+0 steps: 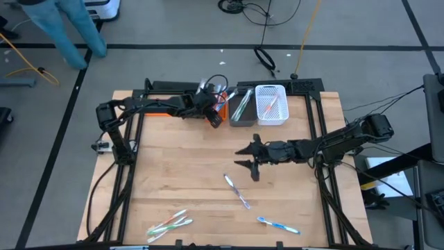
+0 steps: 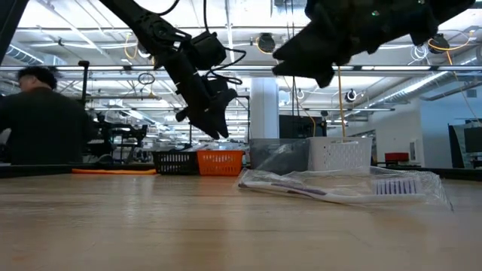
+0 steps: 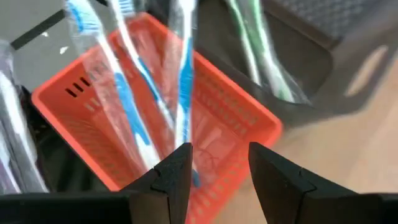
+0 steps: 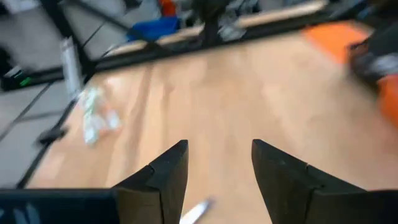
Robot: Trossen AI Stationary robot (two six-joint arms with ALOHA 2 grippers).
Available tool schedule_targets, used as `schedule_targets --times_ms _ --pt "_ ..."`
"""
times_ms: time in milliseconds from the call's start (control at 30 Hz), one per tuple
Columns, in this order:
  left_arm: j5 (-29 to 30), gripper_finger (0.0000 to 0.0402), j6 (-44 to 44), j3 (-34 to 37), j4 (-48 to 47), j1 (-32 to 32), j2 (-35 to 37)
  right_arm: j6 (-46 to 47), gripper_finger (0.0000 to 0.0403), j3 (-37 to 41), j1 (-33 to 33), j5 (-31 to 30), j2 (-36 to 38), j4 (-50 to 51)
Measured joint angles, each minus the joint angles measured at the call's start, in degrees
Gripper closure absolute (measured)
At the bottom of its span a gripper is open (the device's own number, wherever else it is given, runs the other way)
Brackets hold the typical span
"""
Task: Pick & Place Toothbrushes
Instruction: Put the blue toothbrush into the orange bin
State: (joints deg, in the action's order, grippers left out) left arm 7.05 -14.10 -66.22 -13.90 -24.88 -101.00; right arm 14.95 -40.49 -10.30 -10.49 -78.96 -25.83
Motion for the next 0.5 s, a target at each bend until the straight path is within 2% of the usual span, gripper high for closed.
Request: schedule_targets --times_ms 133,500 --pt "-0.1 0.0243 0.5 0.0 -1.2 1.7 1.2 2.6 0.0232 0.0 -2.8 3.6 0.0 5.4" --pt "0.1 0.0243 1.9 0.1 -4.9 7.5 4.3 9.1 0.0232 0.0 -14.7 3.2 0.0 11.7"
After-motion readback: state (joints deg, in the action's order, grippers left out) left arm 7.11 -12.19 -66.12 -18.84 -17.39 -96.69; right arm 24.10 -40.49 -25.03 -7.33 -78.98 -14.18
